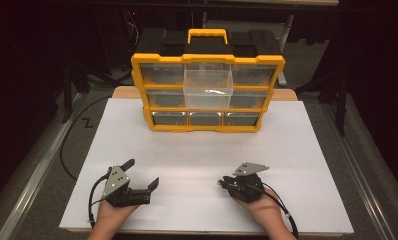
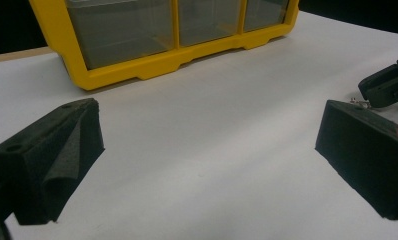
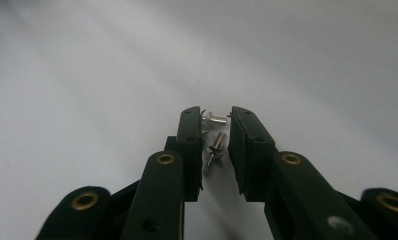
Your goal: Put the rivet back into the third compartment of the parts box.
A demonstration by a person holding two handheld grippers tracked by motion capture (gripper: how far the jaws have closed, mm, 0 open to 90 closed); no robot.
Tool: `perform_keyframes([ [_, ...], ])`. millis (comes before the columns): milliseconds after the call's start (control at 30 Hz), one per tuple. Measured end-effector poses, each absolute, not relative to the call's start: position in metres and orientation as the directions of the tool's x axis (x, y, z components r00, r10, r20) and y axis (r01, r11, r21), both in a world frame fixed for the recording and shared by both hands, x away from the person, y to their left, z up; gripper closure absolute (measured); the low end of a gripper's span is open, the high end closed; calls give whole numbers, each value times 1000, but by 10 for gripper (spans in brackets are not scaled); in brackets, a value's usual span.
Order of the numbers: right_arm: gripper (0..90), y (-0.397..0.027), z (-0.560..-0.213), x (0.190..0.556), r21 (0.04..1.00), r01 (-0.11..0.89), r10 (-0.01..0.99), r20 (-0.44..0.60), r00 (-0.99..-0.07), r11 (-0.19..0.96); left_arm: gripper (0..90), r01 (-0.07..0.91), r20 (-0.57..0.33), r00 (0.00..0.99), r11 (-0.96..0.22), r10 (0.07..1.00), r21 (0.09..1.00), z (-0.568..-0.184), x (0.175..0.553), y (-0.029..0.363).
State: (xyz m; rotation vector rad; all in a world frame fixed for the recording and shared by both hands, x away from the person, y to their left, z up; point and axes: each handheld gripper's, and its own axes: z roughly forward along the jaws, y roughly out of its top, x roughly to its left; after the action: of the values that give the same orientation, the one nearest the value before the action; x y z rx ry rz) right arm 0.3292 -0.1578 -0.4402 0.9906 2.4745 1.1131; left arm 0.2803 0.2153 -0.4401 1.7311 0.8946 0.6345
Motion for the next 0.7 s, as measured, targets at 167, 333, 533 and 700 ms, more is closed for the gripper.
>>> perform_keyframes([
  [167,780,-158,-441,330,724,488,677,38,-735,488,3,264,-6,582,-181,813,947,-440,280,216],
  [333,799,-158,-442,331,719,489,679,33,-733,494,3,264,-9,581,-178,814,948,-440,280,216],
  [533,805,-159,-442,332,717,486,675,29,-737,500,3,263,-9,582,-178,813,948,-440,280,216],
  [700,805,-159,-442,332,715,476,667,18,-745,512,3,262,-9,580,-177,814,949,-440,280,216],
])
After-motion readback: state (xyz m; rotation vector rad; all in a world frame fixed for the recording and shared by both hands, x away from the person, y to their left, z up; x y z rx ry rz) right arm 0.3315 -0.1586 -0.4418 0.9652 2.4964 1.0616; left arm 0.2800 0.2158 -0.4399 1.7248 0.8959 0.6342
